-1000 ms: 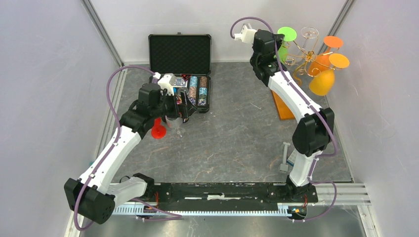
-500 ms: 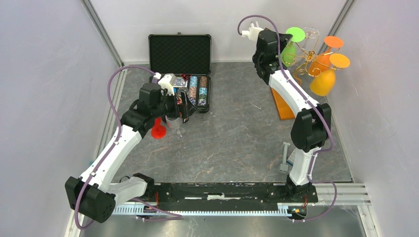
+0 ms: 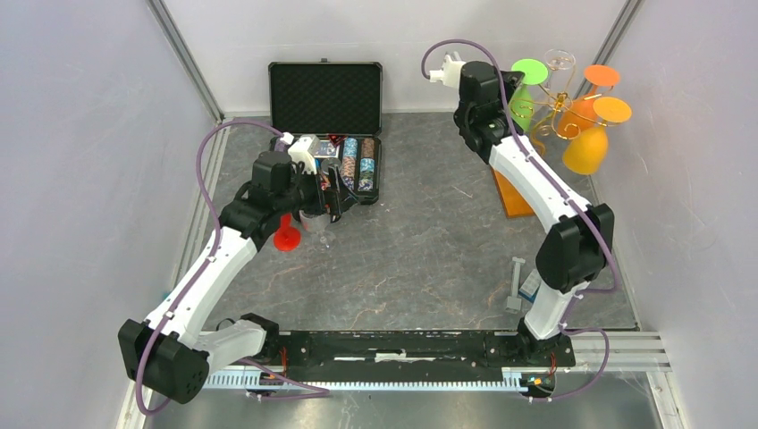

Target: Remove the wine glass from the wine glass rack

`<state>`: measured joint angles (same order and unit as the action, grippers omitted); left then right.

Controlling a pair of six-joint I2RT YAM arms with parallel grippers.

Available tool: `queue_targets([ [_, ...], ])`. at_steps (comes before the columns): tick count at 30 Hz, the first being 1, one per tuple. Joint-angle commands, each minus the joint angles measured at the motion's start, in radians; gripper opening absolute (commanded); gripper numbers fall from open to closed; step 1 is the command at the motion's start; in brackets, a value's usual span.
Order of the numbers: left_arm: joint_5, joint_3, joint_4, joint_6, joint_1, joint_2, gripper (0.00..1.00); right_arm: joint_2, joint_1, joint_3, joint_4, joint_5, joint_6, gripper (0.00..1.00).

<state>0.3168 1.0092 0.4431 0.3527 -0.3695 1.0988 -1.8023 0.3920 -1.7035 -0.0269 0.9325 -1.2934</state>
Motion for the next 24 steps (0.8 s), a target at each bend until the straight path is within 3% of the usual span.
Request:
queue_targets([
  [1, 0.025, -0.004, -0.047, 0.036, 0.006, -0.024, 1.0, 0.085, 0.033, -0.036, -0.089, -0.028, 0.051, 0.0],
  [14, 0.013, -0.007, -0.051, 0.041, 0.006, -0.028, 1.0, 0.148, 0.1, -0.054, -0.189, -0.245, 0.242, 0.0],
  [19, 0.006, -0.005, -0.066, 0.054, 0.007, -0.046, 1.0, 0.215, 0.152, -0.077, -0.227, -0.383, 0.458, 0.0],
  [24, 0.015, -0.001, -0.112, 0.103, 0.007, -0.107, 1.0, 0.369, 0.167, 0.017, -0.188, -0.674, 0.776, 0.0],
])
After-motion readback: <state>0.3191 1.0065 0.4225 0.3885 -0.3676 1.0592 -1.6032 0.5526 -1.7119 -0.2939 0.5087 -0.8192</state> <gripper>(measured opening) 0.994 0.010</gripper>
